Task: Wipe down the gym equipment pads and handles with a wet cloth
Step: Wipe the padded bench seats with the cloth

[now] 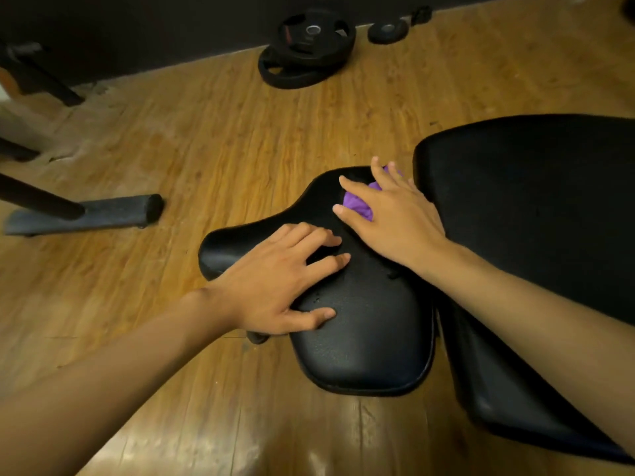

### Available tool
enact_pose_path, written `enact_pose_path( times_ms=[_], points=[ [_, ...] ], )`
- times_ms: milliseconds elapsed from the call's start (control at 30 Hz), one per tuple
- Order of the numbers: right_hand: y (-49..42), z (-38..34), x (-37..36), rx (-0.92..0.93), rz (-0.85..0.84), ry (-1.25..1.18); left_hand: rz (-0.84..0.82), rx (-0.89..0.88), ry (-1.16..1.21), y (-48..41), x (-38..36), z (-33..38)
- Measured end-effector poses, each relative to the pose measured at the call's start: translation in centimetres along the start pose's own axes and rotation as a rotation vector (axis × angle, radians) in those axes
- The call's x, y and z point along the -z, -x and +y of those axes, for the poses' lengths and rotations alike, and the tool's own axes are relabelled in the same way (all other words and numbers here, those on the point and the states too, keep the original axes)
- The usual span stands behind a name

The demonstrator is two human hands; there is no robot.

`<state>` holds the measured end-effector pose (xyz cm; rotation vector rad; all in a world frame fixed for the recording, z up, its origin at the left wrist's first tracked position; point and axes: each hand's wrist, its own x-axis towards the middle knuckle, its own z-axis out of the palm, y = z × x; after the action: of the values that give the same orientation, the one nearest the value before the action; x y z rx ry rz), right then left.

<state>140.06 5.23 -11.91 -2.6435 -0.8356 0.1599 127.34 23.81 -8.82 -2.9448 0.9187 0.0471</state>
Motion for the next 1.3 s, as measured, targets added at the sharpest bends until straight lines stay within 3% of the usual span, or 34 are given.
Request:
enact_pose_path(
  times_ms=[133, 233, 467, 567, 700, 800, 933, 1067, 1133, 1300],
  points=[
    [0.2, -0.3, -0.3, -0.009, 0.048, 0.000, 0.031, -0.132, -0.111, -0.3, 0.5, -2.0],
    [2.5, -1.0, -0.2, -0.059, 0.088, 0.015, 0.060, -0.122, -0.120, -0.3, -0.1, -3.5],
    [17.6, -5.3, -3.3, 0.018, 0.153, 0.234, 0.155, -0.123, -0.083, 0.1, -1.8, -3.9],
    [14.3, -4.8, -2.7, -0.024, 0.063, 0.122, 0.210, -0.133, -0.072, 0.2, -2.0, -4.1],
    [6.0, -3.7, -2.3, -0.205, 0.119, 0.116, 0.241, -0.142, -0.068, 0.2, -2.4, -4.1],
    [10.3, -4.8, -2.9, -0.116, 0.173, 0.198, 0.258, -0.124, -0.036, 0.4, -2.4, -4.1],
    [16.9, -6.4, -2.8, -0.084, -0.038, 0.204, 0.247, -0.119, -0.014, 0.3, -2.1, -4.2],
    [8.8, -5.0, -2.3, -0.173, 0.165, 0.131, 0.228, -0.102, 0.001, 0.3, -2.1, -4.1],
    [5.3, -4.1, -2.2, -0.268, 0.167, 0.064, 0.211, -0.088, 0.005, 0.4, -2.0, -4.1],
    [11.5, -5.1, -2.5, -0.156, 0.156, -0.021, 0.202, -0.091, 0.023, 0.5, -2.0, -4.0]
  ],
)
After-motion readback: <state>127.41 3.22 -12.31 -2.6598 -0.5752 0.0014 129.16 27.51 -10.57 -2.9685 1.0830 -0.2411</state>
